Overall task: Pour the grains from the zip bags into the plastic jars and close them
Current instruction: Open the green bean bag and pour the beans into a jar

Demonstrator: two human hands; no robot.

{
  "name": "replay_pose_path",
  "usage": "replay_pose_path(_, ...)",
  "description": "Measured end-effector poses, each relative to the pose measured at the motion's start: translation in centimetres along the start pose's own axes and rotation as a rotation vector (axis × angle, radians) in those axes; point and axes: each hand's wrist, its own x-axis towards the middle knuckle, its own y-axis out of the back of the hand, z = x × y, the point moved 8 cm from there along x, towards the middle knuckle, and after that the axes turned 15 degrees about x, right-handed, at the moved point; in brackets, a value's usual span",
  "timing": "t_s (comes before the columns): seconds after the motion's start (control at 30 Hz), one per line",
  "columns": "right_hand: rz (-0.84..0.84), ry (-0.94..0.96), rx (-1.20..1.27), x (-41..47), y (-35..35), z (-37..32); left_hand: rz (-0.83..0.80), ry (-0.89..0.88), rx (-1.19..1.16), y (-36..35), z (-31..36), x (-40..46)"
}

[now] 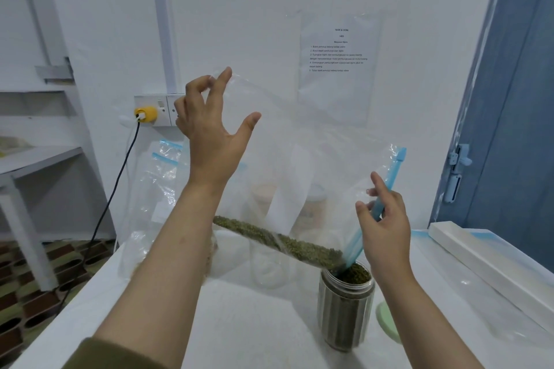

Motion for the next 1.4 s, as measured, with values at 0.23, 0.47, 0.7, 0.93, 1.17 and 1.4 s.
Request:
replay_pose_path(0.23, -0.020, 0.036, 0.038, -0.4, -0.8, 0.0, -0.029, 0.111, -0.031, 0.0, -2.7, -2.1)
replay_pose_path(0.47, -0.057, 0.081, 0.057, -1.6, -1.5, 0.3, -0.036, 0.278, -0.050, 0.0, -6.6, -5.9)
replay_pose_path(0.7, -0.192, 0.159, -0.026, -3.0, -3.1, -0.2, -0.072, 0.453, -0.050, 0.0, -11.3, -12.3)
replay_pose_path(0.93, -0.308, 0.204, -0.089, -4.6, -4.5, -0.1, -0.136, 0.579, 0.048, 1.2, -13.2, -18.9)
replay_pose_path(1.17, -0.355, 0.186, -0.078, -5.4, -4.3, -0.1, -0.336, 0.563, 0.262, 1.1, -12.9, -22.5)
replay_pose_path(1.4, -0.443, 0.198, -0.077, -5.5, -4.8, -0.7, -0.325, 0.312, 0.272, 0.0, -9.7, -20.4)
